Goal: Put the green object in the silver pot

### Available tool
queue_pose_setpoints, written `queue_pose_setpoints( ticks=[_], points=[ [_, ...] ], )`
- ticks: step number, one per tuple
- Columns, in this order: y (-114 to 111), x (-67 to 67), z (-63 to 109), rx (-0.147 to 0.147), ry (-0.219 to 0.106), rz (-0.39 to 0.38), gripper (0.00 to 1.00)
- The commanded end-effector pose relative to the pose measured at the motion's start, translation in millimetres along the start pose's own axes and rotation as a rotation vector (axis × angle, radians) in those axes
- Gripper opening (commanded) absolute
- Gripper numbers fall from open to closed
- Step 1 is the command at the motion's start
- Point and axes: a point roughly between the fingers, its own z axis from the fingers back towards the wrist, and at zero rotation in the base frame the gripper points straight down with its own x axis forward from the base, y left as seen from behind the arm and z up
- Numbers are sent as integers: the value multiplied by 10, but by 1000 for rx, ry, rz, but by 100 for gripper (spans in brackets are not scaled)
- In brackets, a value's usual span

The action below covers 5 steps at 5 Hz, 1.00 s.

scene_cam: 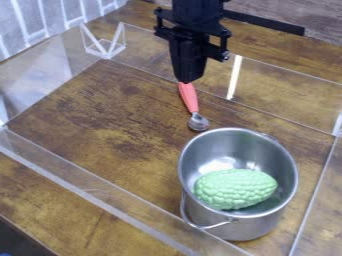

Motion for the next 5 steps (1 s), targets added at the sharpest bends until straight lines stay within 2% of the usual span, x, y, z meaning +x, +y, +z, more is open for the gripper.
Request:
queue_pose_setpoints(
  ticks=[1, 2, 3, 5],
  points=[
    [99, 57, 131, 4, -67, 78, 100],
    [298, 96, 61, -4, -59, 79, 100],
    [444, 131, 10, 2, -52, 71, 100],
    [306, 71, 26, 21, -50, 218, 100]
  ],
)
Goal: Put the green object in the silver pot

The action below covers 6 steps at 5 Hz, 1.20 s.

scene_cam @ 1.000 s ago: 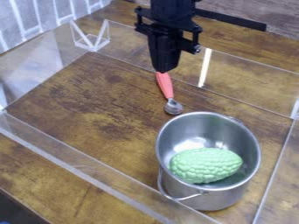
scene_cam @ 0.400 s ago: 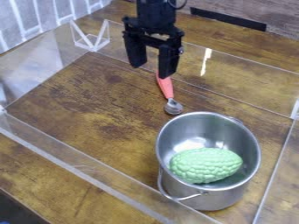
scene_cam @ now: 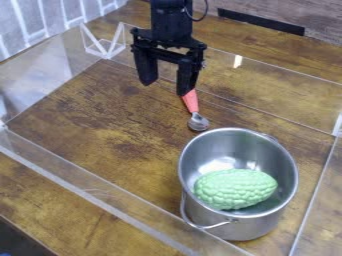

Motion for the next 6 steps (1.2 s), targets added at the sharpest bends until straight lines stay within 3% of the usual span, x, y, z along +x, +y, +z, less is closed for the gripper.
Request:
queue_pose_setpoints(
  ticks=[1, 3, 4, 6],
  points=[
    [-112, 92, 321, 4, -86, -17, 100],
    [-195, 289, 276, 12, -82, -34, 100],
    [-264, 274, 241, 15, -88, 33, 100],
    [-211, 388, 150, 18, -88, -14, 100]
  ],
)
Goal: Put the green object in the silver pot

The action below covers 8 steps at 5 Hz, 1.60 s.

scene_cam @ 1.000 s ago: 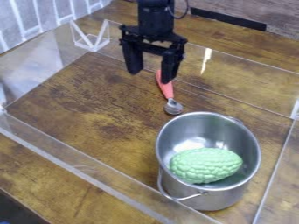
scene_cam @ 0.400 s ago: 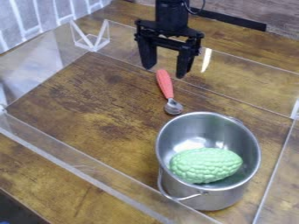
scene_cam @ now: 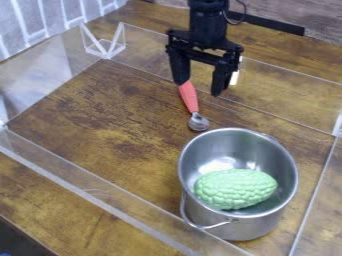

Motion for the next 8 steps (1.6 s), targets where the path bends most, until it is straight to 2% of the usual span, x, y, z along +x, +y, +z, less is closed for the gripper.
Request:
queue_pose_setpoints(
  ticks=[1, 2, 4, 5, 7, 8],
  points=[
    [103, 71, 240, 8, -84, -4, 100],
    [156, 88, 248, 11, -95, -12, 100],
    [-60, 151, 153, 18, -114, -87, 100],
    [-6, 38, 345, 26, -135, -82, 100],
    [201, -131, 664, 17, -187, -60, 100],
    [158, -47, 645, 16, -188, -42, 100]
  ],
)
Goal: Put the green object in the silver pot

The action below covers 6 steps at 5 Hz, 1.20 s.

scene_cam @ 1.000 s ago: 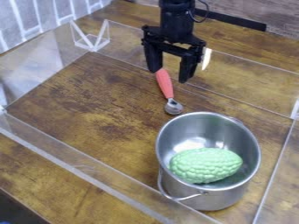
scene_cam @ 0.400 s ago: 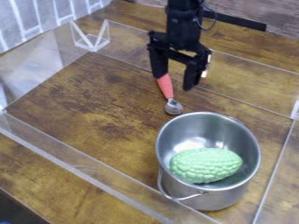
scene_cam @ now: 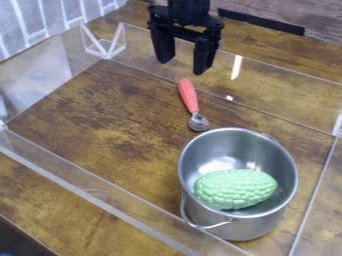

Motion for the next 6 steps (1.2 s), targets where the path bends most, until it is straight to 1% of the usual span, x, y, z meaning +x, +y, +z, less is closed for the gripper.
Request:
queue_pose_setpoints(
  ticks=[1, 2, 3, 5, 6],
  points=[
    [-104, 121, 98, -2, -55, -7, 100],
    [-110, 132, 64, -5, -36, 8, 100],
    [-82, 121, 63, -14, -21, 22, 100],
    [156, 51, 58, -43, 7, -25, 100],
    [210, -18, -152, -50, 25, -34, 100]
  ],
)
